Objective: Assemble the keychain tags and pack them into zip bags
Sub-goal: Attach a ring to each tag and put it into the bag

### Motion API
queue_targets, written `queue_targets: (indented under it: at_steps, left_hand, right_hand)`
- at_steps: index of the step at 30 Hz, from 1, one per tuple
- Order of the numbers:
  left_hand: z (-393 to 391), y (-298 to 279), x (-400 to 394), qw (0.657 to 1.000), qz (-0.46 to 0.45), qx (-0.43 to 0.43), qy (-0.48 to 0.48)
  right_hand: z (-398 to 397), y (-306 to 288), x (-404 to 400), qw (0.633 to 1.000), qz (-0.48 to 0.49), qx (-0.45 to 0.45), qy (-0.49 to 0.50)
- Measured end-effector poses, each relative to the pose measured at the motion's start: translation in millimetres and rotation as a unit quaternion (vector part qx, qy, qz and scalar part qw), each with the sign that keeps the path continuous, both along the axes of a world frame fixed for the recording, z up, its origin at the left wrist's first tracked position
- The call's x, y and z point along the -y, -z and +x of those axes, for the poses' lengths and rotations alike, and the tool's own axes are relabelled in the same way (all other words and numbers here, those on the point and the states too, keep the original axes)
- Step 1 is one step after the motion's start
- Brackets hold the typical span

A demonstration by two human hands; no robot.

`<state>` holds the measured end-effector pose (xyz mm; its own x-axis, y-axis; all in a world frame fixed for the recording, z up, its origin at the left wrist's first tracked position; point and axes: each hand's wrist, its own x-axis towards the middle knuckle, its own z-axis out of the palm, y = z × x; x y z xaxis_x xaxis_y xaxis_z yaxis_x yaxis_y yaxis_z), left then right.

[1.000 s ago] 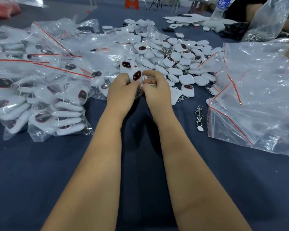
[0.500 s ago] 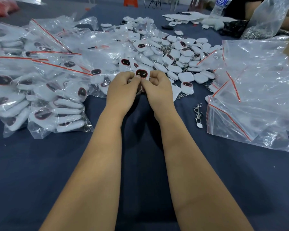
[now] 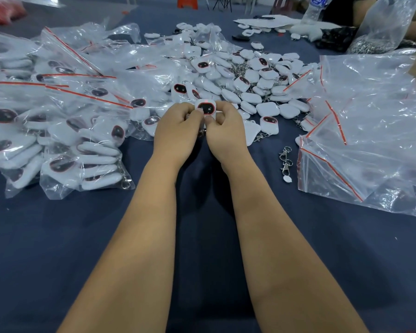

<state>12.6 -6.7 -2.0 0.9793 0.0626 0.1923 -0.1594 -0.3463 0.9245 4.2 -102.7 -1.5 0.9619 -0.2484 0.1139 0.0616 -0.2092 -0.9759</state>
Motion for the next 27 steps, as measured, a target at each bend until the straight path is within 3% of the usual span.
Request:
queue_targets:
  at_steps: [8, 21, 27]
  left_hand:
    - [0.5, 0.9, -0.3, 1.0, 0.015, 0.003, -0.003]
    - [-0.4, 2.2, 2.8, 0.997, 0.08, 0.02, 0.005]
    - [2.3, 5.1, 3.3, 0.998, 0.066, 0.012, -0.002]
  right_hand:
    - [-2.1, -5.3, 3.2, 0.996, 0.088, 0.004, 0.003]
    - [-4.1, -5.4, 0.7, 0.998, 0.05, 0.018, 0.023]
    - [-4.4, -5.3, 1.2, 0.997, 0.064, 0.019, 0.03]
